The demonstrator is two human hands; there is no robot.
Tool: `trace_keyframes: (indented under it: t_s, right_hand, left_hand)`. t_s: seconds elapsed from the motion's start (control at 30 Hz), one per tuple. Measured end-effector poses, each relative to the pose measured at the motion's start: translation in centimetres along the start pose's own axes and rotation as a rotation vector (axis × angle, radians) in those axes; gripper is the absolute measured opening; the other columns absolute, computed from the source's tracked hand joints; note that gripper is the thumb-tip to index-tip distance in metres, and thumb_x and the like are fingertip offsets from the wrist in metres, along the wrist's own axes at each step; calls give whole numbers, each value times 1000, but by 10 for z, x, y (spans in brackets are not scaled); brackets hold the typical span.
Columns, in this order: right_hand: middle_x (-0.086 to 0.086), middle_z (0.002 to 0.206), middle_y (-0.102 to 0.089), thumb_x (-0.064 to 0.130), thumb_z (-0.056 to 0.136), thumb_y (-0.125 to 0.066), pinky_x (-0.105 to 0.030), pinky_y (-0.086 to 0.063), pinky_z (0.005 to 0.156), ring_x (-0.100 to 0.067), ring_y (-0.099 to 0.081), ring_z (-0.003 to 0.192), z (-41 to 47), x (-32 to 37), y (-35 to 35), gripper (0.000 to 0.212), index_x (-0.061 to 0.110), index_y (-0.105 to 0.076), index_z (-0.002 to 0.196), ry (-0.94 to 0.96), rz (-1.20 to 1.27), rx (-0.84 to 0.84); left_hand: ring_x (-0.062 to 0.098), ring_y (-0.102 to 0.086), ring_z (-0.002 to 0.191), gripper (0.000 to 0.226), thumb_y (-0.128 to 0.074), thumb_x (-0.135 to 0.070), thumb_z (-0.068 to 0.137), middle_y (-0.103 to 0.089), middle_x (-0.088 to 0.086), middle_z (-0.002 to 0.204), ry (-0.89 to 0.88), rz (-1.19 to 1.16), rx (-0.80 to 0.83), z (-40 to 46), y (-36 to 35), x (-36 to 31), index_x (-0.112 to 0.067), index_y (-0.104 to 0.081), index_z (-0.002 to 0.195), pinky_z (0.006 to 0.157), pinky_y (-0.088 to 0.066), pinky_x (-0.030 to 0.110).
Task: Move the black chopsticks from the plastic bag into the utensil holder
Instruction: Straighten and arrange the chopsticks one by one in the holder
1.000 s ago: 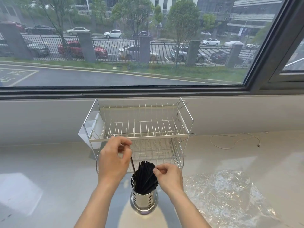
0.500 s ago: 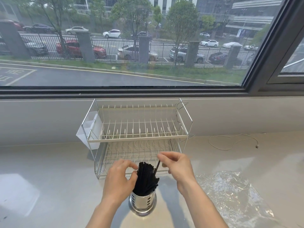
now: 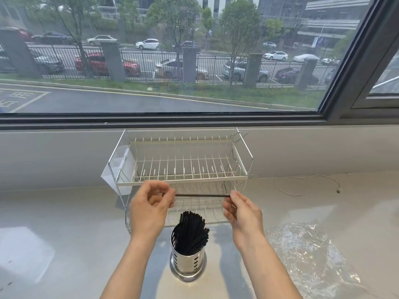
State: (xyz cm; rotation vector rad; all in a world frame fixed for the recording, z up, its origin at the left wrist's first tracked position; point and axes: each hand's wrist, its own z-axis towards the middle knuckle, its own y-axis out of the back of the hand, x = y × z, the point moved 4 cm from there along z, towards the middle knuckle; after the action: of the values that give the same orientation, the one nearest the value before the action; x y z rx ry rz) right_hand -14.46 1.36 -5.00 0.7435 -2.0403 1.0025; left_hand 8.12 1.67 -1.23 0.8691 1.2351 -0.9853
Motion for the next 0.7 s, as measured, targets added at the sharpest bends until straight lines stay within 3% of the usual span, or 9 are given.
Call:
trace_keyframes:
  t_s: [0.07,0.17,0.27,0.43,0.6,0.7]
  right_hand:
    - [-9,76,-70,9,94,-67,-18,-50,44,-14,-61,58,3,-16,4,9,4,-67,102,-60,-36,13]
    - [-8,76,-70,15,94,-68,-21,-41,46,-14,-56,55,4,-32,6,9,6,-69,95,-95,-272,47]
    - [-4,74,-66,22,95,-69,-23,-36,51,-15,-50,57,4,-39,7,13,11,-73,88,-49,-526,72]
    - [3,69,-61,33,93,-68,-26,-45,68,-15,-51,65,1,-52,2,35,0,-76,85,26,-706,136]
    - [15,82,-73,41,87,-72,-32,-55,84,-6,-68,84,4,-48,7,10,36,-74,79,235,-883,54]
    - [15,92,-73,46,84,-71,-34,-55,87,-6,-68,86,4,-55,11,19,35,-75,99,298,-979,102]
  left_hand:
    - [20,-73,71,22,-75,-1,87,-75,11,90,86,-210,-45,1,4,2,-14,-65,101,71,-62,29]
    - [15,-74,76,23,-71,-5,87,-79,7,101,175,-479,-43,2,5,3,-12,-64,107,72,-61,21]
    - [7,-70,70,23,-70,-10,81,-79,3,103,218,-573,-9,5,2,2,-14,-65,103,69,-59,16]
    - [5,-71,83,14,-65,-8,93,-81,-2,98,103,-386,35,11,-7,-3,-19,-68,101,76,-55,16]
    - [13,-74,92,14,-72,-4,90,-80,0,94,-112,-111,-69,17,5,-9,-18,-73,93,86,-56,22]
    - [12,-75,85,16,-79,-5,84,-80,-6,87,-127,105,5,10,4,11,-21,-77,86,83,-58,28]
